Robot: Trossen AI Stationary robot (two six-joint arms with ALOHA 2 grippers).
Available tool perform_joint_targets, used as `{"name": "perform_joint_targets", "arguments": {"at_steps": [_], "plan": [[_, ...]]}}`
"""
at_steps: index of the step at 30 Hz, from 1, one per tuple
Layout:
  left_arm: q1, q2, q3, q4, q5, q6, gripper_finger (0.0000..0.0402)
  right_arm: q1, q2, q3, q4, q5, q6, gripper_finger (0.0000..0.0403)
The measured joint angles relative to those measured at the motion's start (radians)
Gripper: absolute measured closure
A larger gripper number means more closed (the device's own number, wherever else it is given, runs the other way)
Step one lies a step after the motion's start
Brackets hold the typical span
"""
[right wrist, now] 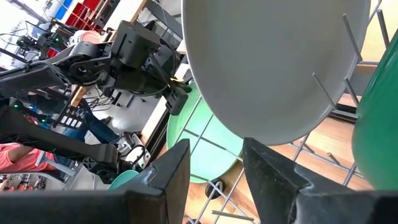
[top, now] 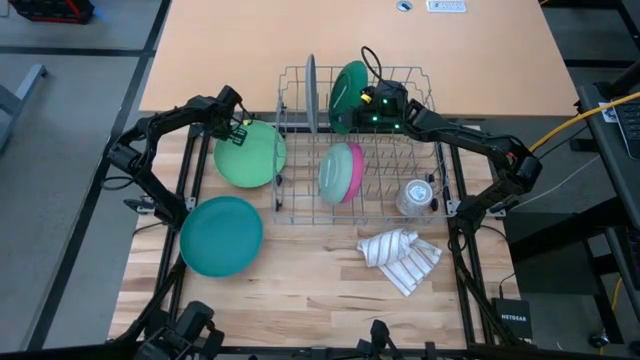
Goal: Sort dishes
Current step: Put the green plate in the dish rack
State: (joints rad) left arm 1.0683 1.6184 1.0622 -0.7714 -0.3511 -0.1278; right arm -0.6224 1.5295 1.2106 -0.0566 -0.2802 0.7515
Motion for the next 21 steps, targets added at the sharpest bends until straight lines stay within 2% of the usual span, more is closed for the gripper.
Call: {"name": "perform_joint_targets", "arguments": {"at_steps": [12,21], "plan": [[0.001,-0.08,0.0,-0.017,0.087,0.072,0.0401,0.0,0.0,0.0,-0.026,0.0,-0.001,0.0251],[0.001,-0.081,0.0,-0.048,0.101,0.113,0.0401,0.0,0.0,0.0,-0.099,-0.027,-0.001,0.0251]]}}
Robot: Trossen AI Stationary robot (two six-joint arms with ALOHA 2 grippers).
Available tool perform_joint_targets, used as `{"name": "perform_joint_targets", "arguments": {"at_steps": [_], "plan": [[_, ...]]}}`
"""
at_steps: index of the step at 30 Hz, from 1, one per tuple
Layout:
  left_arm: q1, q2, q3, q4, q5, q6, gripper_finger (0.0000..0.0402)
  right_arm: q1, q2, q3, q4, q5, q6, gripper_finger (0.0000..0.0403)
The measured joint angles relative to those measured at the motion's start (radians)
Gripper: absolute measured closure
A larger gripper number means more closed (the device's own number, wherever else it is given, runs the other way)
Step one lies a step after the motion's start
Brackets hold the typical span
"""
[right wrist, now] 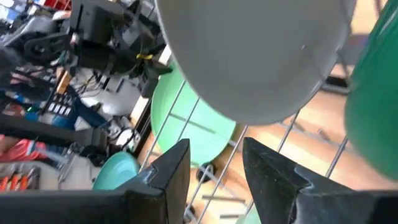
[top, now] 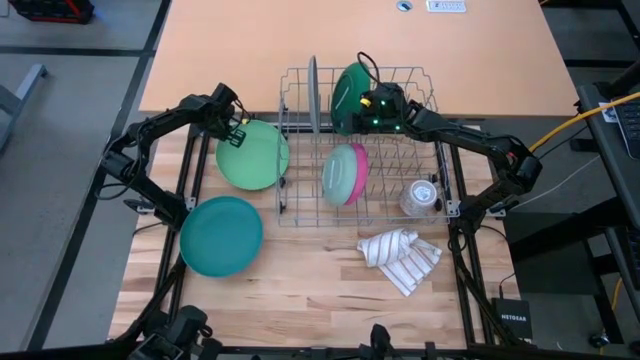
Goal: Sort dishes
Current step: Put the green plate in the dish rack
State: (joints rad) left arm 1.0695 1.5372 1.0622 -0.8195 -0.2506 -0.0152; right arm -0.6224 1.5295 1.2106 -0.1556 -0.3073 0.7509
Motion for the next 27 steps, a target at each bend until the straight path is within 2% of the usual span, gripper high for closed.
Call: {"name": "perform_joint_targets", "arguments": {"at_steps": [7,16,27], "plan": [[0.0,0.0,0.0,0.002,-0.001,-0.006,0.0401,0.0,0.0,0.0,-0.011,-0.109,0.0,0.0251],[-0.006,0.0,-0.01,-0.036,-0.007,-0.063,0.0401,0.0,0.0,0.0,-0.011,-0.113,0.0,0.0251],[-0.017,0.0,-0.01,0.031,-0.064,-0.135,0.0401,0.0,0.0,0.0,-0.012,-0.113,0.0,0.0251]]}}
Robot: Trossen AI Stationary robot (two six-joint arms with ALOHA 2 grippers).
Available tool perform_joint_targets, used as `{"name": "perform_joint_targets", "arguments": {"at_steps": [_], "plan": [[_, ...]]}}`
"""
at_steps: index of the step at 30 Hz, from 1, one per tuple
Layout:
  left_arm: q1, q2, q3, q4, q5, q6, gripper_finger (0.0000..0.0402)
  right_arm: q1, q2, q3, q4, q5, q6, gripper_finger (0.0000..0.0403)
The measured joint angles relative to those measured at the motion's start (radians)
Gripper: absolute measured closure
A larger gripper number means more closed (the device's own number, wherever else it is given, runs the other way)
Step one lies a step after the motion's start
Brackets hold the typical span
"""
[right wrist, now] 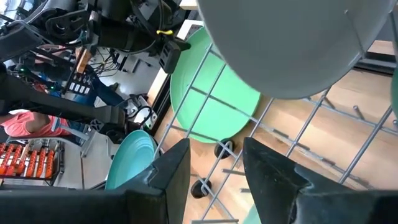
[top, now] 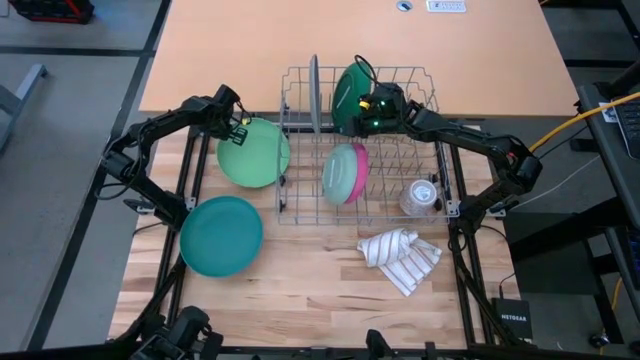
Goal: Sort dishes
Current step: Put the green plate in the dish rack
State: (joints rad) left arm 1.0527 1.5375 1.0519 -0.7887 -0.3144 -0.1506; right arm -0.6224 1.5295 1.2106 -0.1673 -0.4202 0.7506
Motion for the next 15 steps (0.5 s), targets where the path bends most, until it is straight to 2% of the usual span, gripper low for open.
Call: {"name": "perform_joint_targets", "arguments": {"at_steps": [10,15], "plan": [[-0.052,-0.011,0.001,-0.036,0.035,0.006,0.0401,0.0,0.0,0.0,-0.015,-0.021,0.0,0.0251],[-0.107,-0.049,0.001,-0.03,0.032,0.135,0.0401,0.0,0.0,0.0,-0.017,-0.027,0.002,0.0251]]}}
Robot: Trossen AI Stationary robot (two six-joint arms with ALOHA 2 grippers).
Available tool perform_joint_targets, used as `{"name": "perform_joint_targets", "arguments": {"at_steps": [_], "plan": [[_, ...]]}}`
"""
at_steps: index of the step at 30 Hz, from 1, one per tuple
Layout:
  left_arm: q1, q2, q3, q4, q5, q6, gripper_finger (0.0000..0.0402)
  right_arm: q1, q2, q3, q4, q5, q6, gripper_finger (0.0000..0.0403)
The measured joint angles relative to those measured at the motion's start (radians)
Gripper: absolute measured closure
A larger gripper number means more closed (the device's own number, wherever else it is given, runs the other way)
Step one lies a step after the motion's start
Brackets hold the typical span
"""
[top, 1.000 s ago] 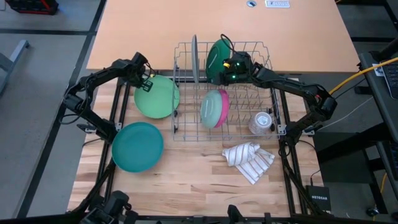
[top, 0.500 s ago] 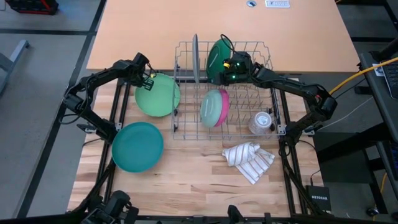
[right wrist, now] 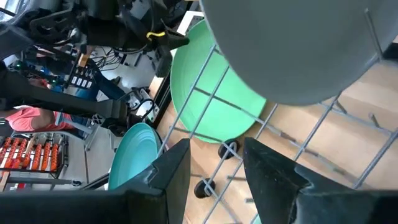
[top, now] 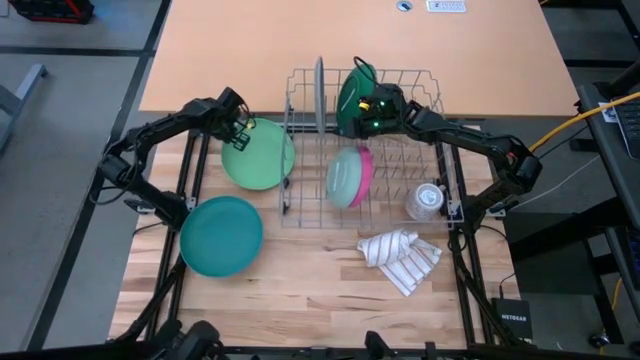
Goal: Sort dishes
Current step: Put the green plate in the dish rack
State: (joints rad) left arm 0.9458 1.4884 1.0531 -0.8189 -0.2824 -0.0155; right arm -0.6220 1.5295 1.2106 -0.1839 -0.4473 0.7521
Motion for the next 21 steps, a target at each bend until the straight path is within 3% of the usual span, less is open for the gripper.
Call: {"name": "perform_joint_targets", "arguments": {"at_steps": [7,16,21], "plan": [[0.007,-0.145,0.0,-0.004,0.073,0.098,0.0401,0.0,0.0,0.0,0.002,-0.019,0.002,0.0251],[0.011,-0.372,0.0,-0.011,0.016,0.101,0.0401,0.0,0.0,0.0,0.004,-0.019,0.002,0.0251],[0.006,-0.426,0.0,-0.011,0.017,0.098,0.0401,0.001,0.0,0.0,0.05,-0.072,0.027,0.0251]]}}
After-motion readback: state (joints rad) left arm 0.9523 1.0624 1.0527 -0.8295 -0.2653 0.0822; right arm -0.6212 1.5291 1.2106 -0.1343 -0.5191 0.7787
